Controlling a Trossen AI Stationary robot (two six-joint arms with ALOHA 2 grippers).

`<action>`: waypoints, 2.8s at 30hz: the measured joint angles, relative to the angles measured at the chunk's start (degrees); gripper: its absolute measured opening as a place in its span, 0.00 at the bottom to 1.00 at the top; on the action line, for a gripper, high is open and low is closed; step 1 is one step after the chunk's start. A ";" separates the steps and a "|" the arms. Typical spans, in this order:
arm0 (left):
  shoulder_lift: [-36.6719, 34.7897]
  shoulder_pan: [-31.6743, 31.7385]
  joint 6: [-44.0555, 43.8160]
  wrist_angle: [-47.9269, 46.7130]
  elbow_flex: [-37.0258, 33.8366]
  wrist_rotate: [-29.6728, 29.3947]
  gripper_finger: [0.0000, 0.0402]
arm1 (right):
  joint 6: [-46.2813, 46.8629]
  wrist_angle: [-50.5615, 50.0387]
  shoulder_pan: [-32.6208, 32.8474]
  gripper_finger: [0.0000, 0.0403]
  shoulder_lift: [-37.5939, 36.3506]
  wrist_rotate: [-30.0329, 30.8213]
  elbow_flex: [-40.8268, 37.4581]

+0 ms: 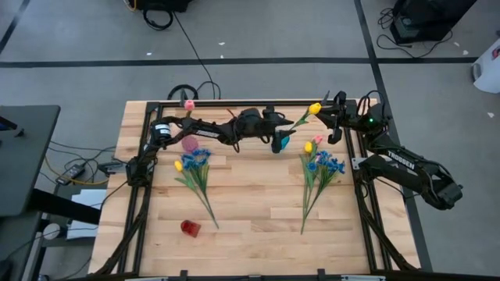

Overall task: Sort flowers into vase by color
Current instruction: Put the top center yellow tulip into the blue vase, then put the left blue flowers into the red vase

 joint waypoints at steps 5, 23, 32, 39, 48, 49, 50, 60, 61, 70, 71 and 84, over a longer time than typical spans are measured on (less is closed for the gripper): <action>-5.90 -2.77 5.63 -16.88 0.00 -7.31 0.45 | -0.03 0.00 0.02 0.16 0.00 0.00 0.00; -24.12 -11.43 -47.51 -84.16 0.02 -6.00 0.44 | -0.58 0.24 0.00 0.16 0.00 -0.01 -0.01; -23.44 -19.08 -75.28 -111.73 0.00 0.21 0.44 | 0.55 -0.06 0.02 0.16 0.00 -3.78 -0.02; -22.38 -24.14 -82.54 -113.50 0.00 -5.79 0.44 | 3.53 -0.09 0.48 0.16 0.00 -4.55 -0.02; -22.33 -26.48 -84.83 -112.26 0.00 -10.13 0.43 | 4.15 -0.11 4.29 0.16 0.00 -4.61 -0.35; -22.33 -26.81 -85.31 -111.87 0.00 -10.26 0.42 | 4.12 -0.07 4.59 0.16 0.00 -4.62 -0.35; -22.33 -27.17 -85.77 -111.22 0.00 -10.52 0.42 | 4.09 -0.07 4.82 0.16 0.00 -4.61 -0.35; -18.42 -31.20 -88.05 -90.09 -0.02 -12.51 0.38 | 3.00 0.93 5.03 0.16 0.00 -3.85 -0.35; -17.59 -31.24 -87.31 -87.71 -0.02 -12.02 0.38 | 3.05 1.32 5.03 0.16 0.01 -3.85 -0.35; -17.35 -32.90 -84.02 -94.64 -0.02 -13.69 0.38 | 2.57 2.23 5.03 0.16 0.00 -2.47 -0.35; -17.60 -33.26 -84.07 -96.43 -0.02 -14.09 0.38 | 2.48 2.36 5.03 0.16 0.00 -2.48 -0.35; -17.73 -36.22 -86.10 -97.76 -0.82 -17.11 0.30 | 2.85 2.58 5.03 0.16 0.11 -2.51 -0.35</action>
